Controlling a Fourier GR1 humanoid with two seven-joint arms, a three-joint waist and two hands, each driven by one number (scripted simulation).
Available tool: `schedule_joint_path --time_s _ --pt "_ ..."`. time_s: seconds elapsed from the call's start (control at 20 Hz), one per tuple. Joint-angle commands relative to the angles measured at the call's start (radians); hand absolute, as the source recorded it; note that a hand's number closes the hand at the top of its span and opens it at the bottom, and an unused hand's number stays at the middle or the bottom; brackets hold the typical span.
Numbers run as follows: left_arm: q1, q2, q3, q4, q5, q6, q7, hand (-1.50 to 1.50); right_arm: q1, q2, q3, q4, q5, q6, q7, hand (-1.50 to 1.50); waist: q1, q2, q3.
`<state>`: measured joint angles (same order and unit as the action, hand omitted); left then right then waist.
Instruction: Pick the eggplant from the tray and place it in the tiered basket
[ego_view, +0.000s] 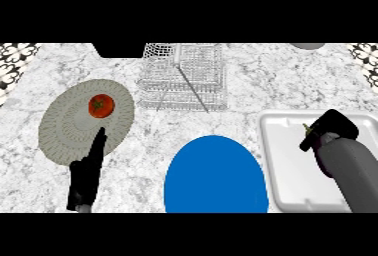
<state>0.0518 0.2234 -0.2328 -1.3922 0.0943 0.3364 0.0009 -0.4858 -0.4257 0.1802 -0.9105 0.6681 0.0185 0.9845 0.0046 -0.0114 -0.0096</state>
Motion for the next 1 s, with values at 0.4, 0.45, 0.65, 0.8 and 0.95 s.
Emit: schedule_joint_path --time_s 0.4,0.45,0.65,0.8,0.95 --pt "-0.009 -0.003 0.033 0.041 0.021 -0.012 0.008 0.00 -0.057 0.066 0.154 -0.443 -0.114 0.128 -0.531 1.50 -0.030 0.003 0.009" --pt "0.053 0.007 0.007 -0.021 0.008 -0.010 0.012 0.00 -0.061 0.055 0.117 -0.481 -0.135 0.122 -0.523 1.50 -0.019 0.001 0.010" --pt "0.022 -0.004 0.019 -0.010 0.005 0.007 0.041 0.00 -0.082 0.043 0.002 -0.689 -0.230 0.145 -0.418 1.50 -0.035 -0.001 0.009" --pt "0.032 0.008 0.048 0.033 0.020 -0.019 -0.019 0.00 -0.096 -0.028 -0.055 -0.853 -0.251 0.170 -0.413 1.50 -0.042 -0.001 0.008" --pt "0.022 0.002 0.015 -0.014 -0.011 -0.012 0.022 0.00 -0.104 -0.074 -0.081 -0.967 -0.253 0.229 -0.376 1.50 -0.022 0.005 0.010"
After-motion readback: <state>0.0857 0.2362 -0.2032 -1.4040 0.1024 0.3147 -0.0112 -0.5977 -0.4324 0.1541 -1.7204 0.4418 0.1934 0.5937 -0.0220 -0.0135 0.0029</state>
